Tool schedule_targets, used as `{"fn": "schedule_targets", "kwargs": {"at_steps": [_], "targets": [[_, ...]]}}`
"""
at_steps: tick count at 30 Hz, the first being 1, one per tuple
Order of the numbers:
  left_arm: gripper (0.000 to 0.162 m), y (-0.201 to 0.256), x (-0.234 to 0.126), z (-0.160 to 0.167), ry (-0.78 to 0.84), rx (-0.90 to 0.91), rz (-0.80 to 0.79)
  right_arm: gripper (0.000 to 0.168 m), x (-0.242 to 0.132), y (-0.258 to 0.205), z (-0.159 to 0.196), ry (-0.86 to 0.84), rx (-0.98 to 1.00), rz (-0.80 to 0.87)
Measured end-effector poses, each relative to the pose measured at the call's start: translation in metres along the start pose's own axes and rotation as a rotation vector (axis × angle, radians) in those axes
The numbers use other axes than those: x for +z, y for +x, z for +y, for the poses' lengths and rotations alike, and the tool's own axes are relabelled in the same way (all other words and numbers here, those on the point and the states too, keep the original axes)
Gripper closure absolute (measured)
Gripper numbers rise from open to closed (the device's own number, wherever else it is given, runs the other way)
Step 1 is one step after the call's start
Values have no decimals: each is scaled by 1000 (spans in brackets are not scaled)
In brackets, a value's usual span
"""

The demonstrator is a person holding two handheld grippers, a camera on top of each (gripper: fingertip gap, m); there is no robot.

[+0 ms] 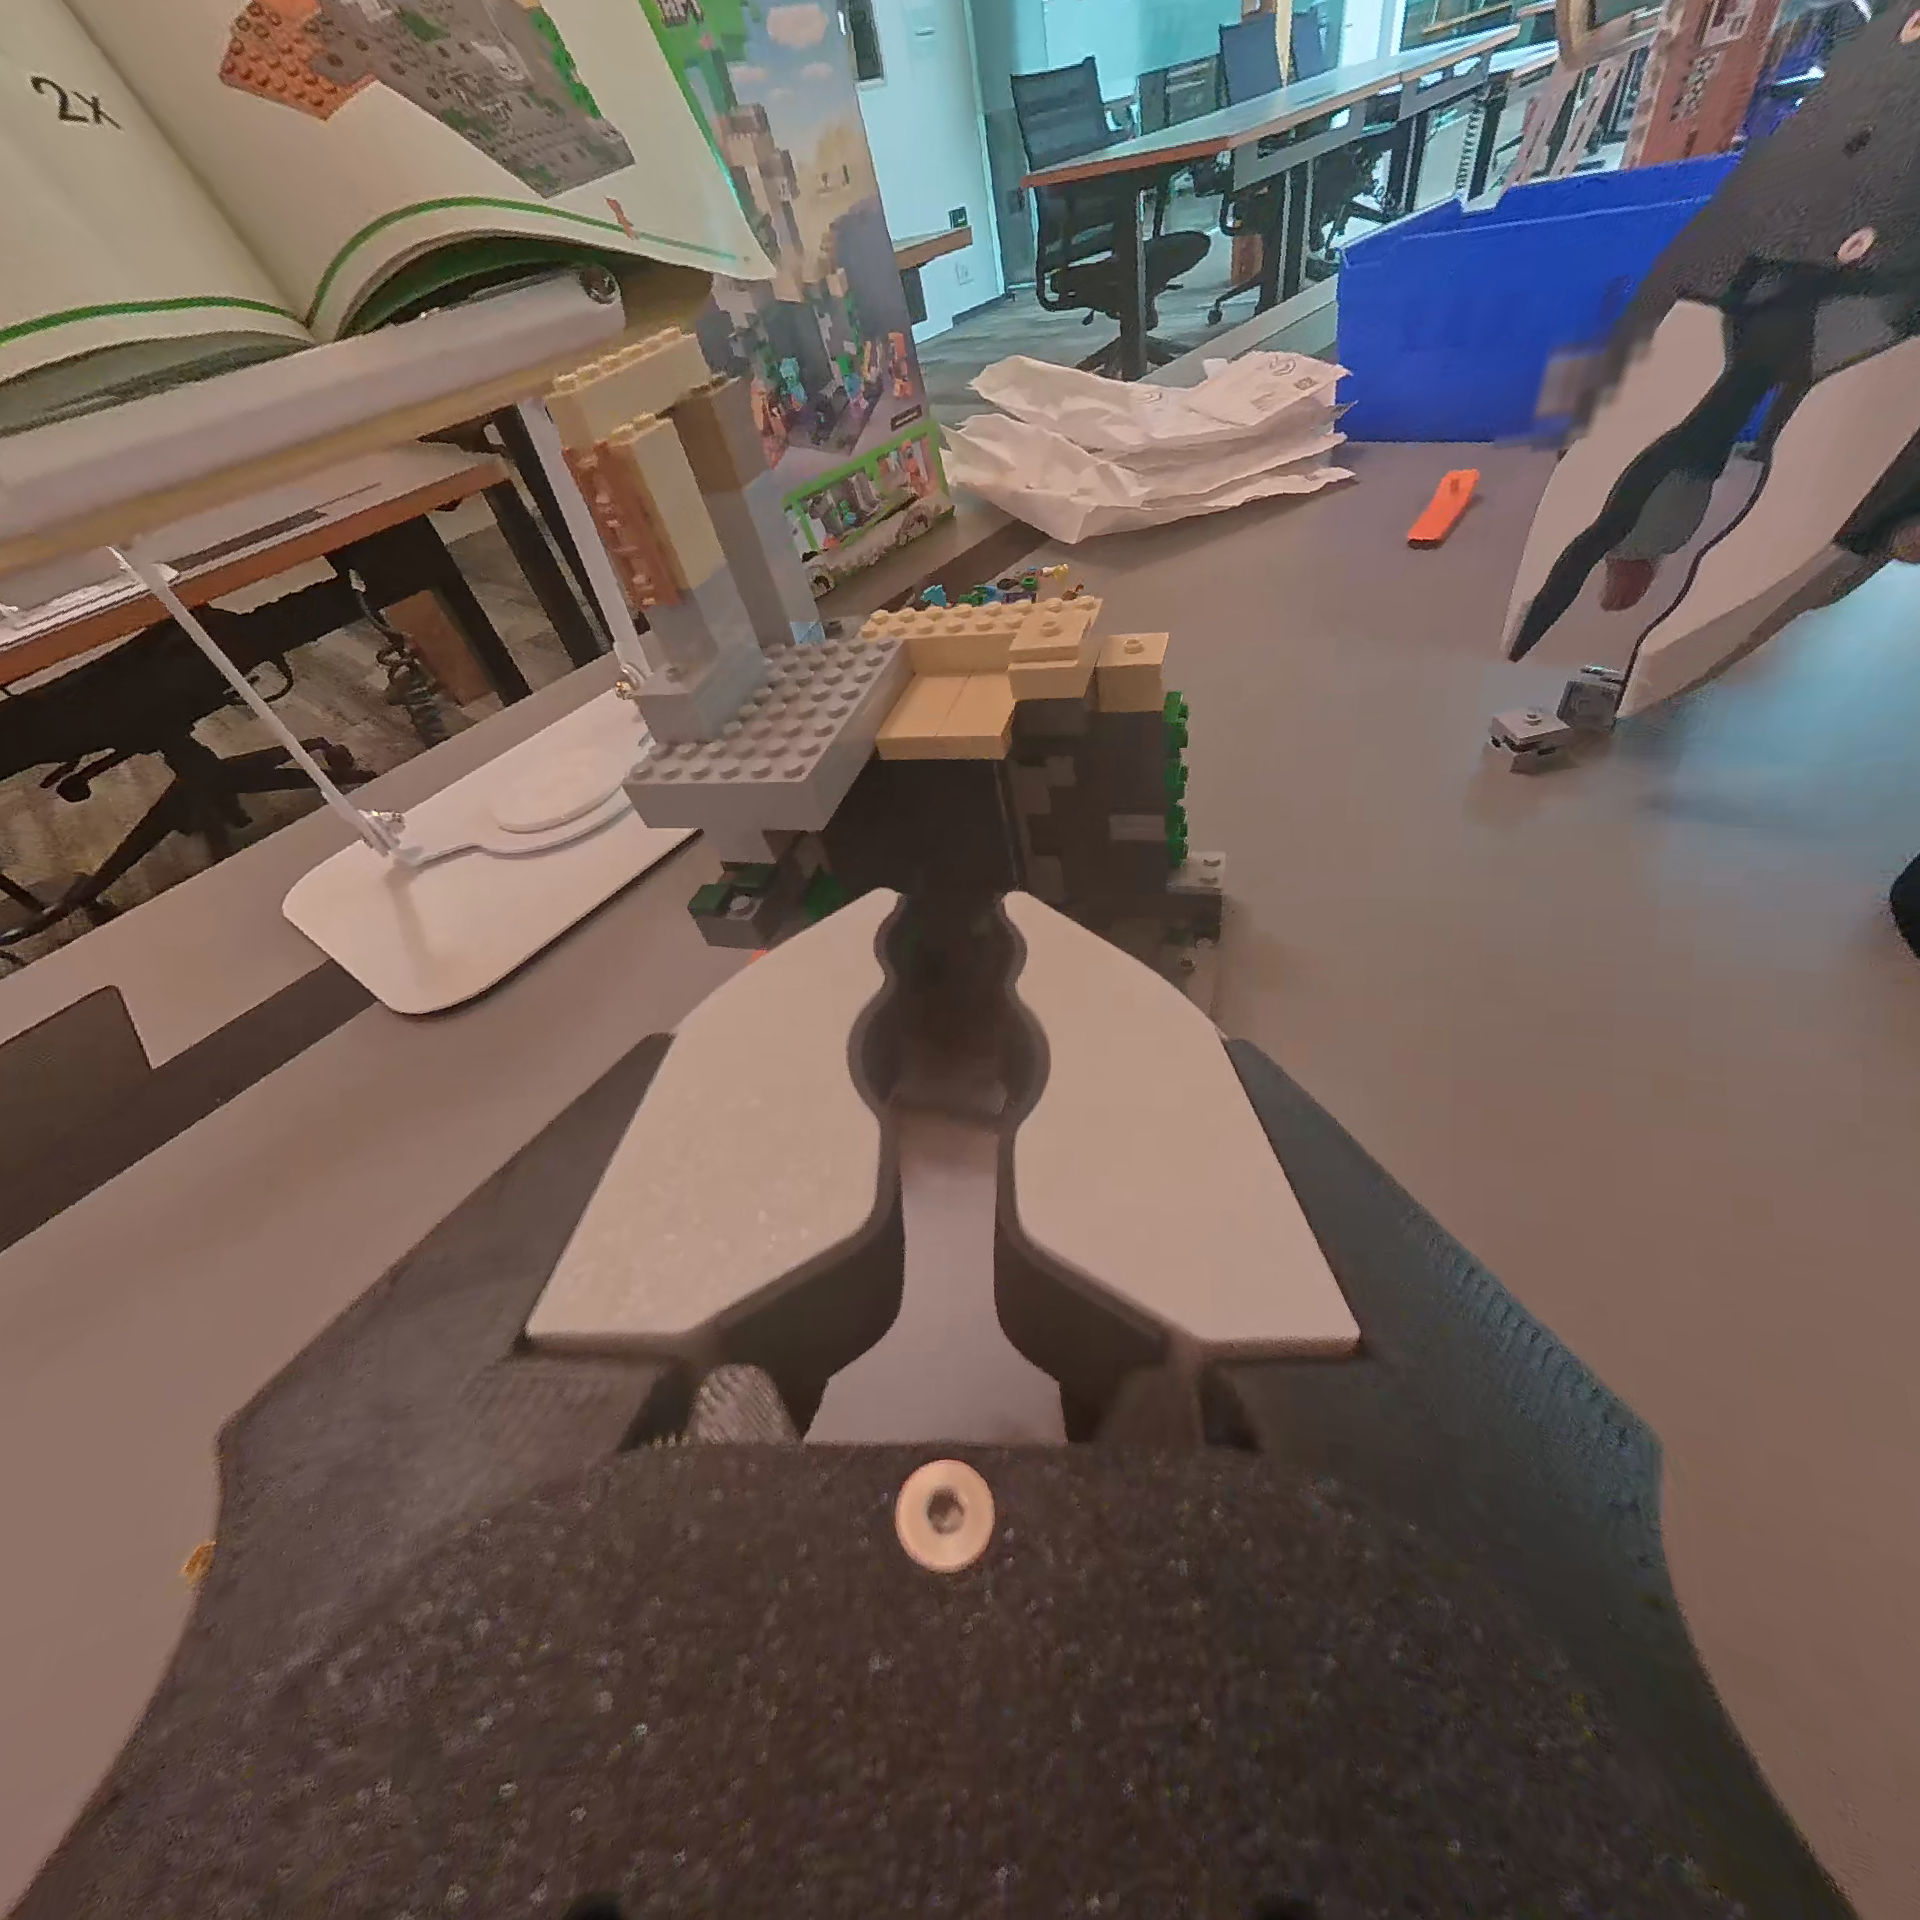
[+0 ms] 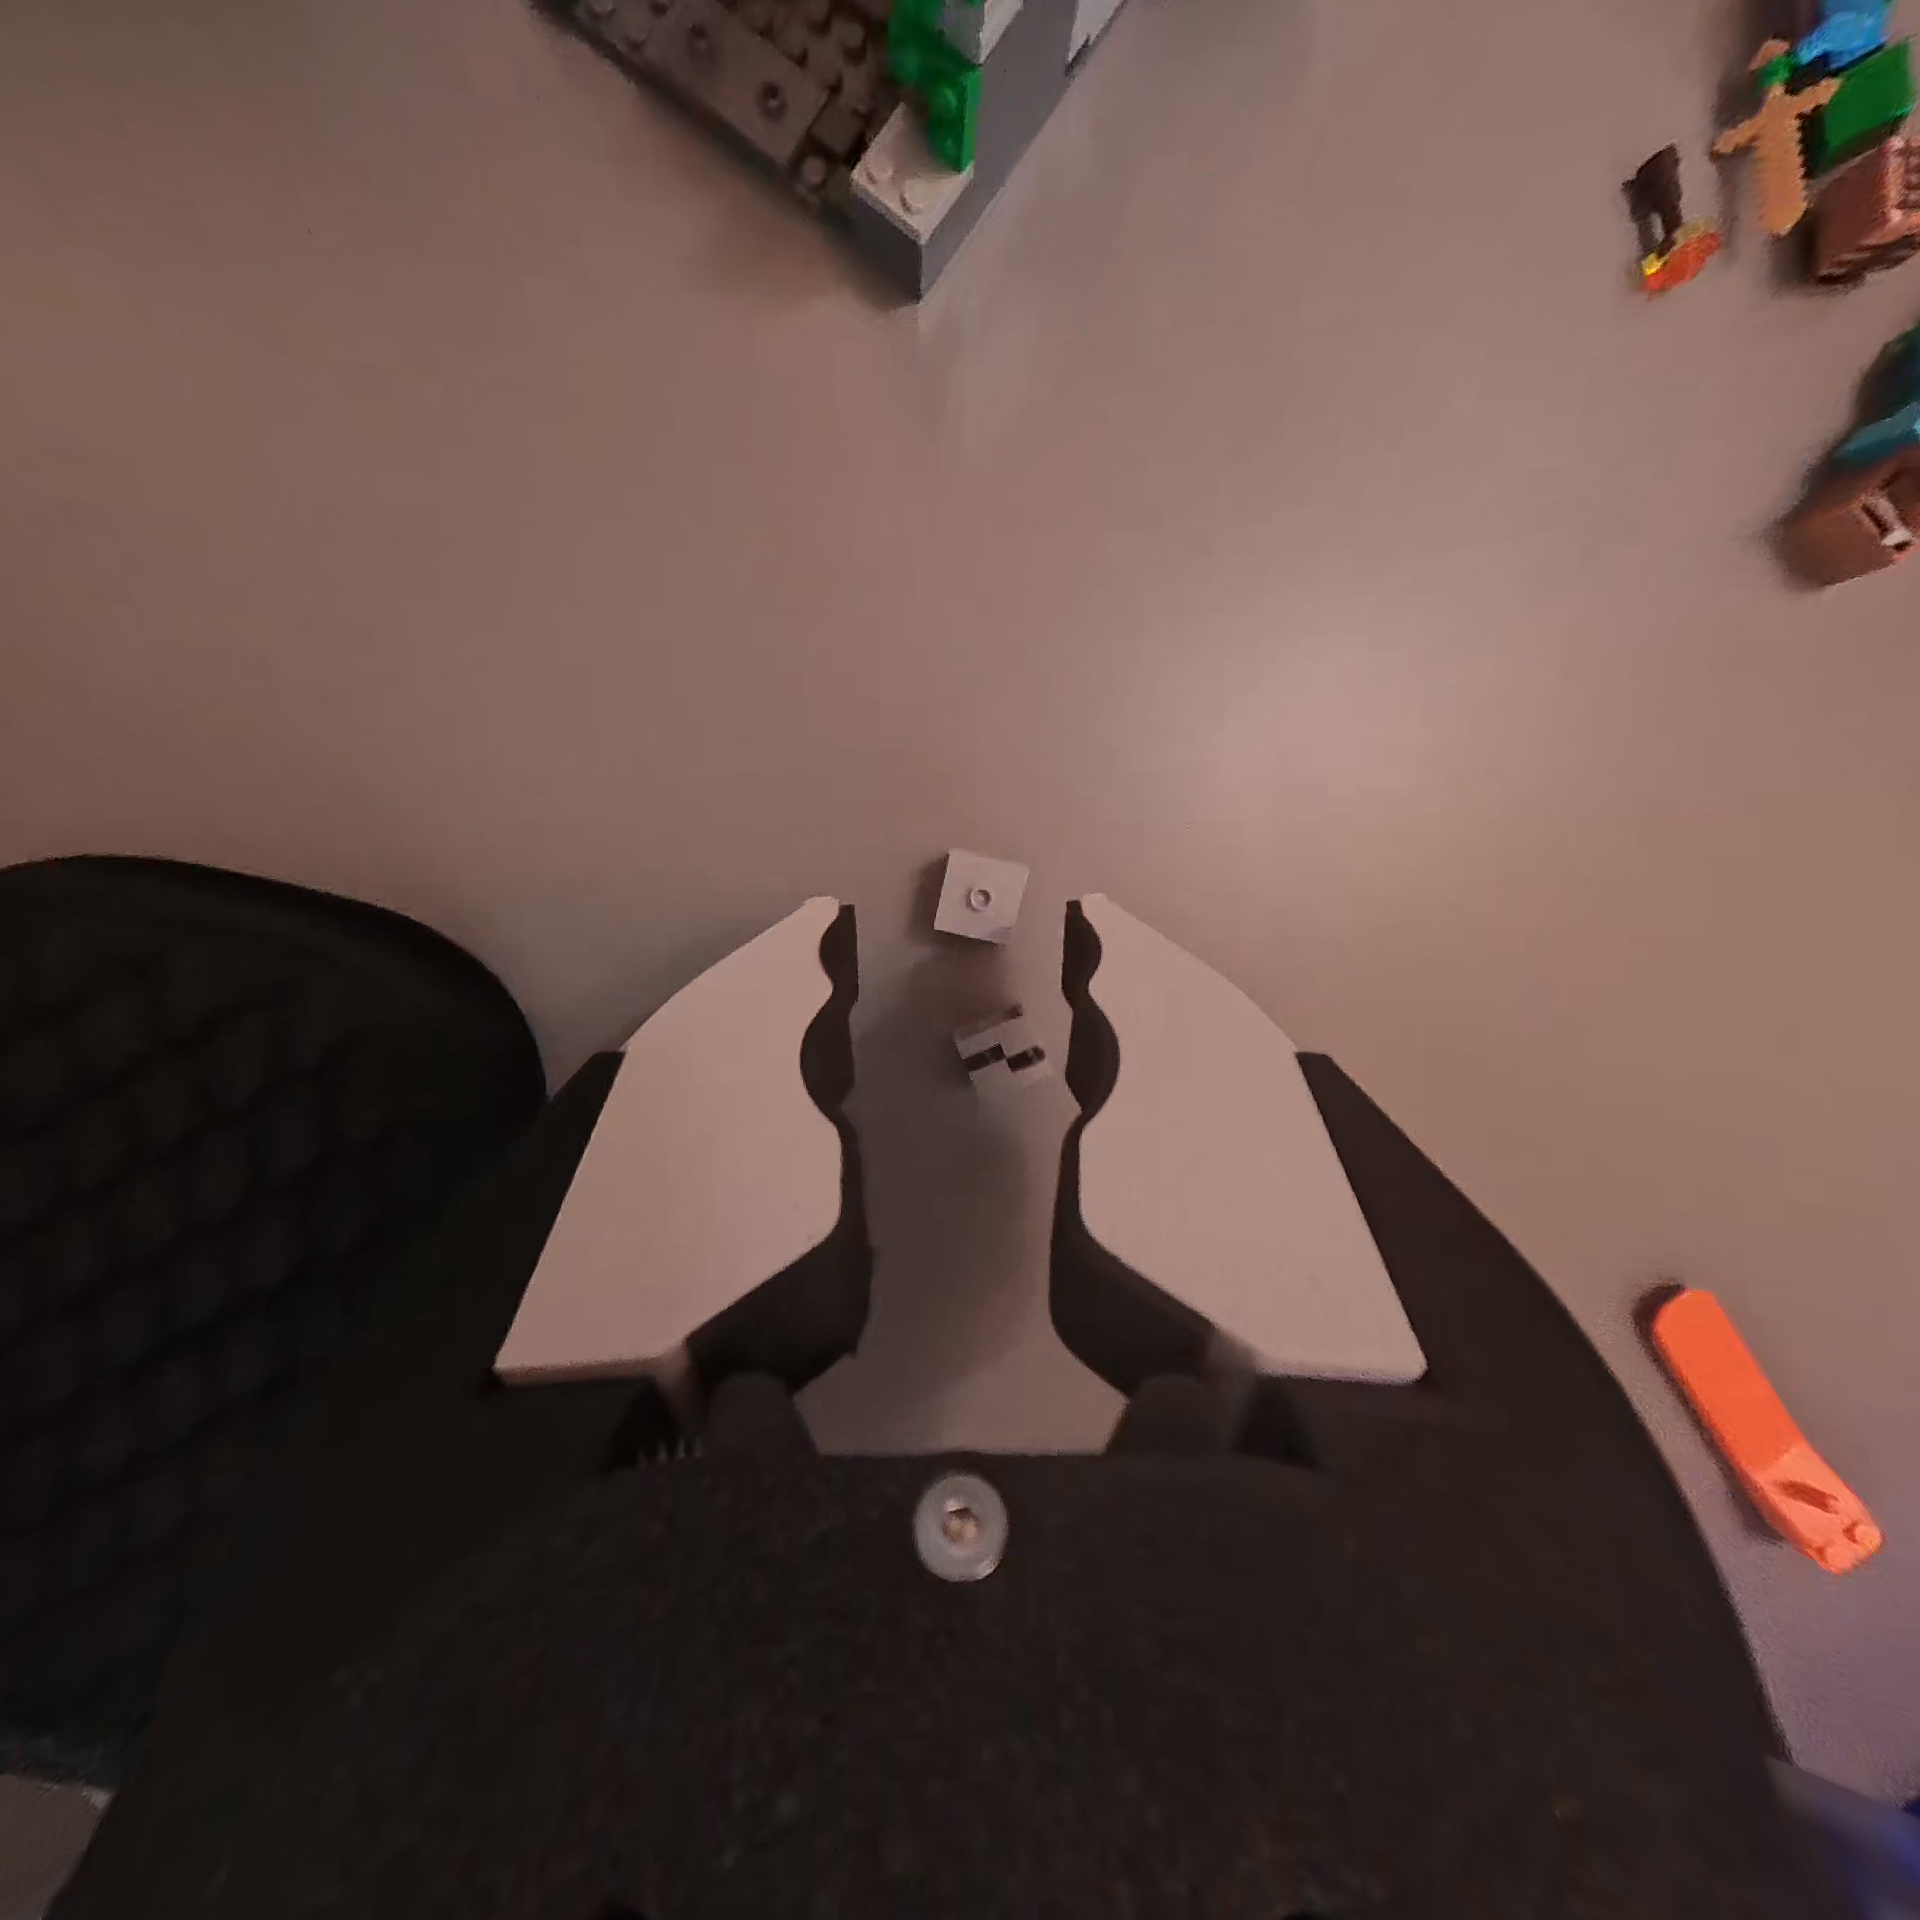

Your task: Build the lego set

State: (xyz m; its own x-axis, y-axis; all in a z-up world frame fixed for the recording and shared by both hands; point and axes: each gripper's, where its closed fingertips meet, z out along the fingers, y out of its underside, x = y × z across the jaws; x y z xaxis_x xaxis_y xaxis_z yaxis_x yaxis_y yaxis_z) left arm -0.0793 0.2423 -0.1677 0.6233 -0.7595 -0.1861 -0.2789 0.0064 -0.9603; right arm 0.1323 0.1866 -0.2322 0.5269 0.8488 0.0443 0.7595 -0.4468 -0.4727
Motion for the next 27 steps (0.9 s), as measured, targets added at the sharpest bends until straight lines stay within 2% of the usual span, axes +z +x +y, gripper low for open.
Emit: {"fn": "schedule_targets", "kwargs": {"at_steps": [11, 18, 21, 27], "targets": [[150, -3, -1, 2, -8, -11, -16, 137, 22, 0, 4, -78, -11, 22], [150, -3, 0, 4, -13, -6, -20, 141, 24, 1, 6, -82, -26, 29], [150, -3, 0, 4, -15, -5, -20, 151, 24, 2, 6, -85, -38, 32], [151, -3, -1, 3, -16, -5, -19, 152, 16, 3, 0, -64, -67, -1]]}}
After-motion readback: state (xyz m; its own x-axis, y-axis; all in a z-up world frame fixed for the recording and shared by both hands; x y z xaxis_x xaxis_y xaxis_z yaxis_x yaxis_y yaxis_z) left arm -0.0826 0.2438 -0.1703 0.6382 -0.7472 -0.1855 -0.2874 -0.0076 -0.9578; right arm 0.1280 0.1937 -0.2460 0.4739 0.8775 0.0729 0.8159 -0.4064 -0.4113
